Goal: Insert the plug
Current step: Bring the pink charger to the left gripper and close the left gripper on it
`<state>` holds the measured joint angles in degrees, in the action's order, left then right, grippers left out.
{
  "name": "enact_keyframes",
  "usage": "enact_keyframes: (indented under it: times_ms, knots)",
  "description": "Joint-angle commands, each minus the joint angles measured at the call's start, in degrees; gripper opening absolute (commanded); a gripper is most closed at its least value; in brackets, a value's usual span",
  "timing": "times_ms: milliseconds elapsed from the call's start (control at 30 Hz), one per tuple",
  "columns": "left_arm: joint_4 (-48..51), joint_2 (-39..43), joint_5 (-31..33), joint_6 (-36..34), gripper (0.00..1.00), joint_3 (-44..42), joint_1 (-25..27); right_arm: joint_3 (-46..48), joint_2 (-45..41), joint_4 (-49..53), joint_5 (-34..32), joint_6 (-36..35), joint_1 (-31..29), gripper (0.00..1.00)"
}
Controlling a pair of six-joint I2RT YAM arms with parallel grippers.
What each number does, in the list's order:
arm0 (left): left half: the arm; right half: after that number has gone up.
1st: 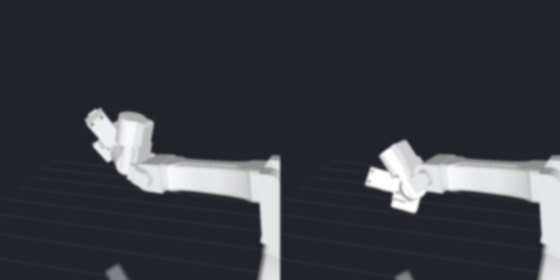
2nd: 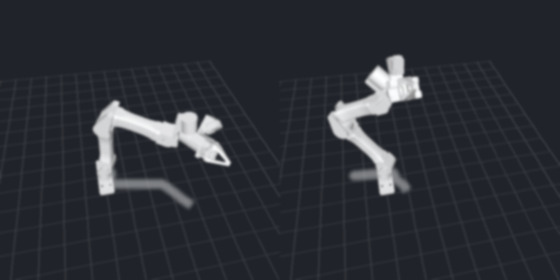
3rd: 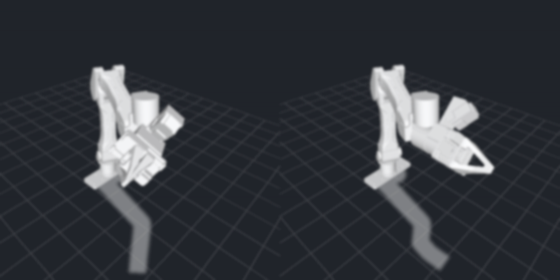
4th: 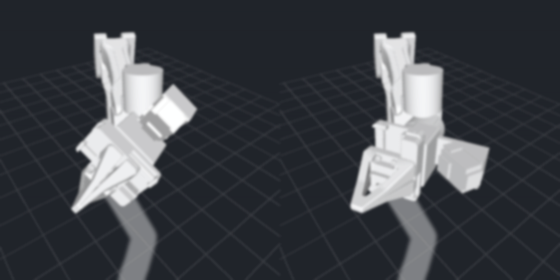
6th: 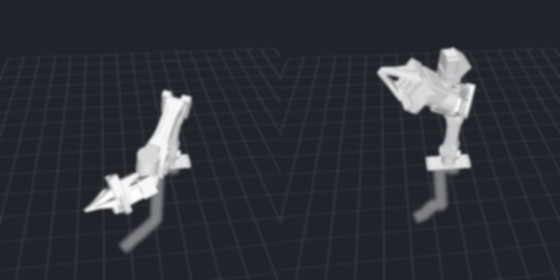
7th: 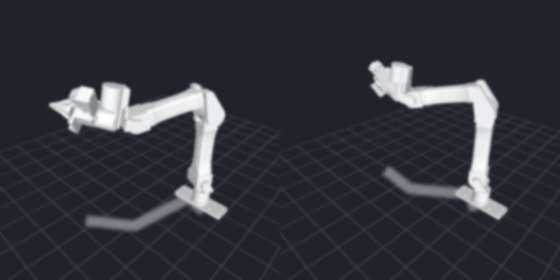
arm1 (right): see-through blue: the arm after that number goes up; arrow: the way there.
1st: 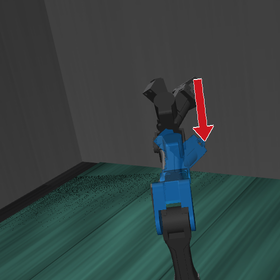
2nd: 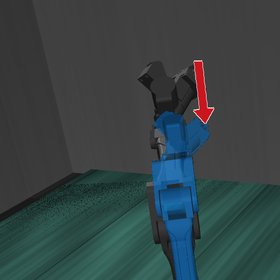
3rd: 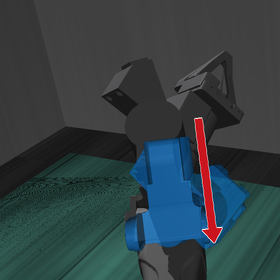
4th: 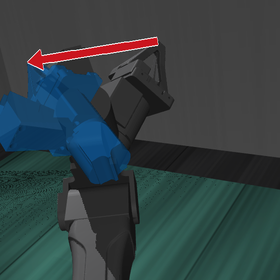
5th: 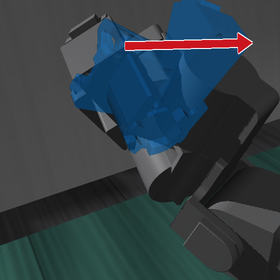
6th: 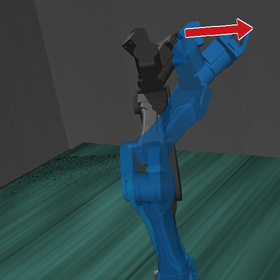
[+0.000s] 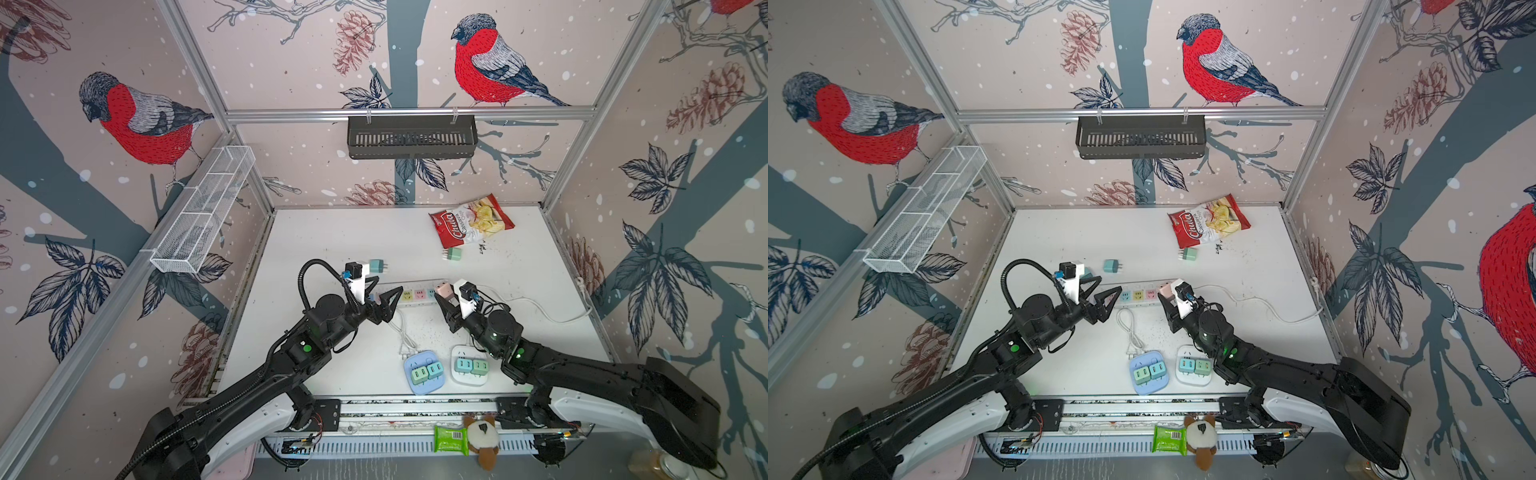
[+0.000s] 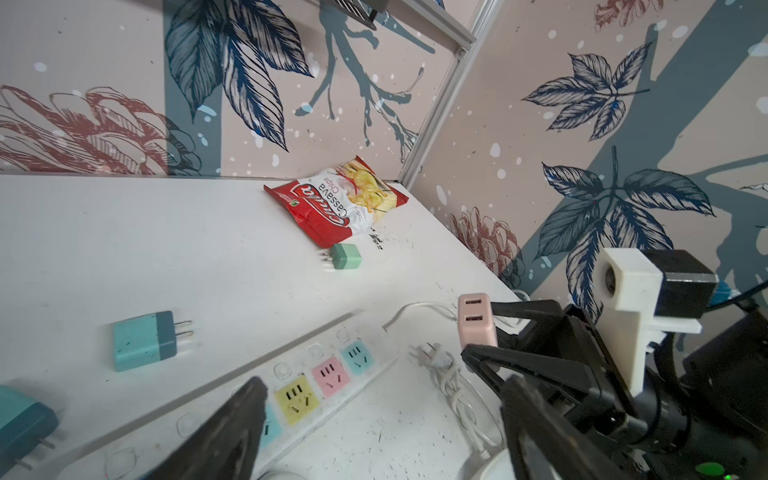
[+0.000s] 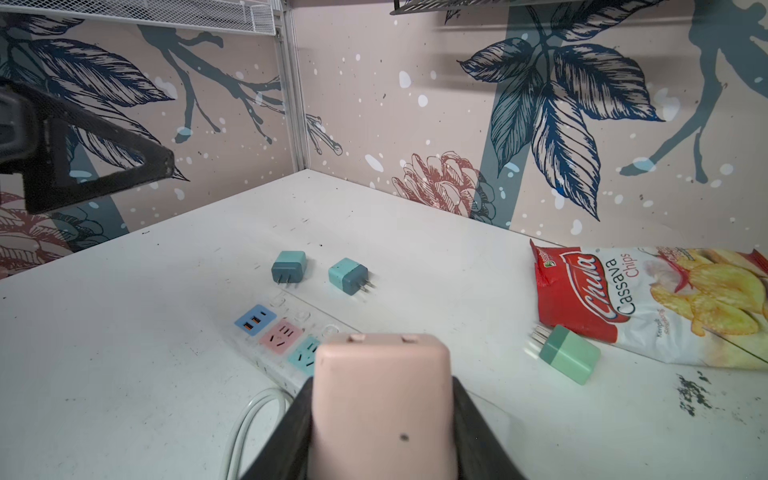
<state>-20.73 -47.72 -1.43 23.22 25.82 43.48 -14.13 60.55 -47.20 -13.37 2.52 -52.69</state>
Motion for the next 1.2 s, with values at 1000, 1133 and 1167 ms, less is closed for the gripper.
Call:
enact_keyframes:
  times_ms: [1000, 1133, 1167]
  knots:
    - [-1.17, -12.11, -13.64, -3.45, 0.81, 6.89, 3.59, -0.27, 6.45, -13.6, -3.92, -14.38, -9.64, 0.01]
    - [0.76, -14.67, -13.43, -3.94, 0.78, 8.4, 4.03, -0.55, 6.68, -14.06, -4.54, -14.83, -10.5, 0.0]
    - [1.2, -15.14, -13.17, -4.0, 0.76, 8.83, 4.13, -0.55, 6.6, -14.18, -4.73, -14.83, -10.66, 0.01]
